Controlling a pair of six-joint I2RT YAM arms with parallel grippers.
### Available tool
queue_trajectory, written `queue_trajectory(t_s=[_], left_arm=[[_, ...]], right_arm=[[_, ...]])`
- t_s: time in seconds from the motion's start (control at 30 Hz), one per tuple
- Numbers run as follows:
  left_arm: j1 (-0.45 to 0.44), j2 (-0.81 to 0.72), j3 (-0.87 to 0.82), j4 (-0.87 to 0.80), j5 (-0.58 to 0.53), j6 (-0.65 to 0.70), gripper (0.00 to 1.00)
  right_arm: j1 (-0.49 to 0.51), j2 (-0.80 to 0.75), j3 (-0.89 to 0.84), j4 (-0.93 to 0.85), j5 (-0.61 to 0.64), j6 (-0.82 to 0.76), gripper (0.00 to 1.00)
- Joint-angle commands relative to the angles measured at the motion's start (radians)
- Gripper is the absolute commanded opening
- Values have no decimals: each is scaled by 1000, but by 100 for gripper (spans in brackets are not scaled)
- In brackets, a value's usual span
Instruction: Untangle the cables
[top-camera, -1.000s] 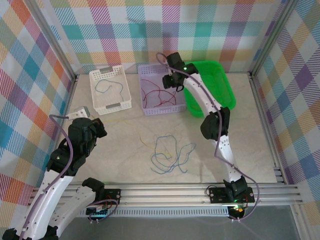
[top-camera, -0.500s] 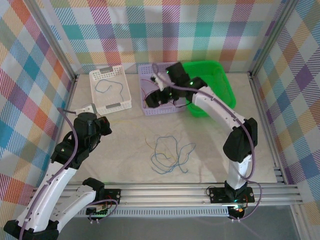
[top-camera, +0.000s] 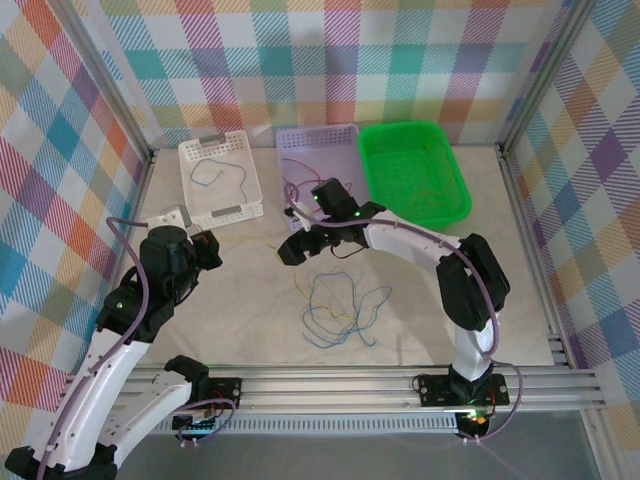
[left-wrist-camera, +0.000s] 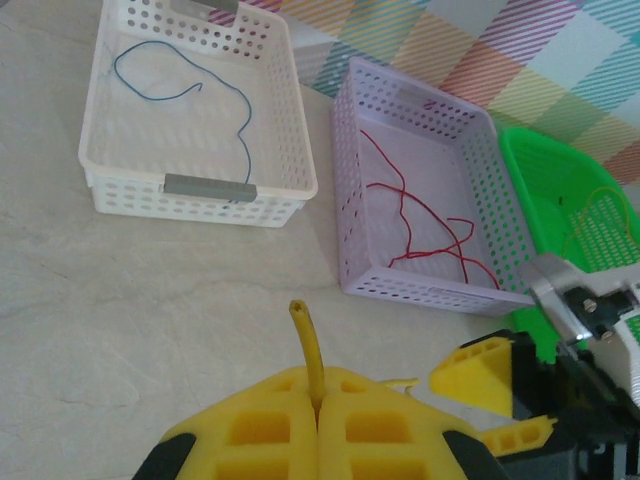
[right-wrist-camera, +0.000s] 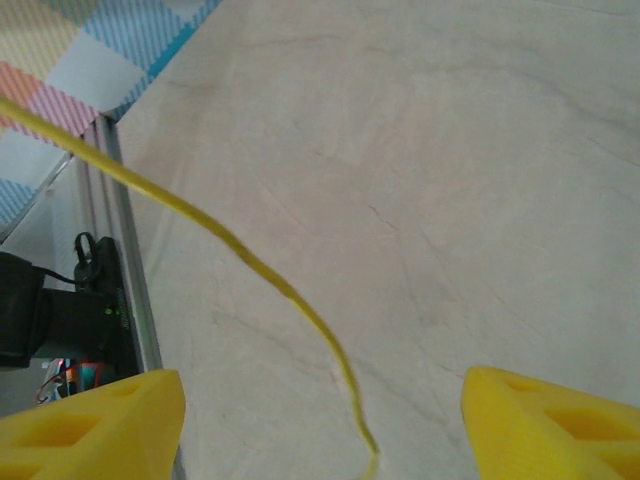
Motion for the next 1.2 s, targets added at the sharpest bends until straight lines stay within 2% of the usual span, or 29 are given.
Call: queue_trajectory(t_s=[0.0, 0.2, 0.23, 0.3, 0.5, 0.7, 0.9, 1.0, 1.07, 1.17], left_arm=[[0, -18, -5, 22, 1, -8, 0], [0, -22, -10, 25, -10, -3, 0], [0, -24, -10, 25, -13, -3, 0], [0, -24, -11, 26, -16, -1, 0], [2, -27, -17, 28, -25, 3, 0], [2, -27, -26, 30, -27, 11, 0], [2, -25, -32, 30, -22, 23, 0], [2, -20, -32, 31, -17, 27, 0], [2, -18, -31, 33, -15, 28, 4], [2, -17, -36, 36, -7, 32, 16]], right_arm=[[21, 22, -23, 104, -54, 24, 71], [37, 51, -39, 110, -62, 31, 59], [37, 55, -43, 110, -63, 30, 55], [37, 59, -49, 108, -61, 31, 45], [37, 43, -28, 38, -1, -3, 0], [21, -19, 27, -70, 172, -59, 0], [-58, -132, 99, -148, 436, -62, 0], [-100, -182, 137, -169, 521, -60, 0], [-117, -211, 157, -179, 568, -72, 0], [-136, -239, 190, -189, 670, -108, 0]])
